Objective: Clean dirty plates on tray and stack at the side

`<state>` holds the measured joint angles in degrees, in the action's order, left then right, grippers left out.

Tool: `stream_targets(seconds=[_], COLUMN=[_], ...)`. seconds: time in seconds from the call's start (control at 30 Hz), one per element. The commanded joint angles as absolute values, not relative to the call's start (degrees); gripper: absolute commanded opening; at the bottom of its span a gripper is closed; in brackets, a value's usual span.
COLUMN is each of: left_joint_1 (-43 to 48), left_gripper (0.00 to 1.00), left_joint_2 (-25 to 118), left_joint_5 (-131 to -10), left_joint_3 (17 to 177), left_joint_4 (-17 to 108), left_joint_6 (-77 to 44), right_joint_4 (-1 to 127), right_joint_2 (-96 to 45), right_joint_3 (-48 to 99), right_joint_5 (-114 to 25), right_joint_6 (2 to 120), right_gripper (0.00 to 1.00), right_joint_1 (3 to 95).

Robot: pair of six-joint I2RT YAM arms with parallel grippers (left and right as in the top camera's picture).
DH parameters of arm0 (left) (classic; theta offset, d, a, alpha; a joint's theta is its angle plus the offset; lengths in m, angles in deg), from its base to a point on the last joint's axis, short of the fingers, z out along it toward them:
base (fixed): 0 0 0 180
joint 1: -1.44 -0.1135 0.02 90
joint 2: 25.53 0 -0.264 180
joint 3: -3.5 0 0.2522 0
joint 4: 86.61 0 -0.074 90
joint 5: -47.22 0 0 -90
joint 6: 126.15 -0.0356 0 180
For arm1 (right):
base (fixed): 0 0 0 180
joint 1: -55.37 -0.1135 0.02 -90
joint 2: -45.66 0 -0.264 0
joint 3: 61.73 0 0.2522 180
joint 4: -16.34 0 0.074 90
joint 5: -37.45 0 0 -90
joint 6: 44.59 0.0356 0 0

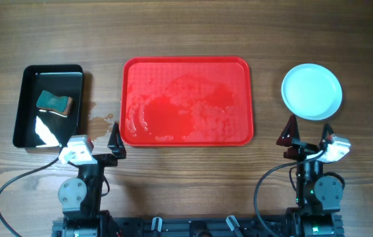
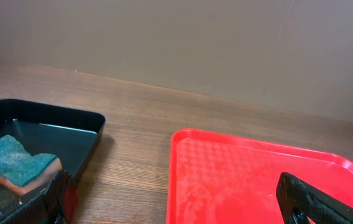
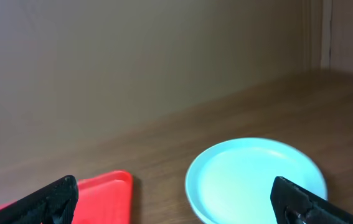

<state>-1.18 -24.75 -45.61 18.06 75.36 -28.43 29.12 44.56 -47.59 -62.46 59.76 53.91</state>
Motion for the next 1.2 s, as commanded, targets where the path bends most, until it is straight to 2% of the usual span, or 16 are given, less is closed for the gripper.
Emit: stream_targets(seconds=[0.0, 0.23, 1.17], left_joint_1=[-0.87, -0.87, -0.87], left_gripper=[1.0, 1.0, 1.0], left_joint_2=[-25.36, -25.36, -25.36], left_joint_5=[-44.84, -44.84, -44.84], left_joint_3=[17.58, 17.58, 17.58], left_joint_4=[75.31, 75.31, 75.31], left_joint_6=[-29.52, -29.52, -29.52], right_joint_4=[29.06, 29.08, 29.04], right_joint_2=[45.52, 45.52, 45.45], right_joint_3=[-47.7, -47.7, -47.67], right_joint_5=[-61.52, -61.56, -60.45], right_joint_6=[49.88, 40.65, 40.92], right_gripper=[1.0, 1.0, 1.0], right_joint_1=[54.24, 54.31, 54.31])
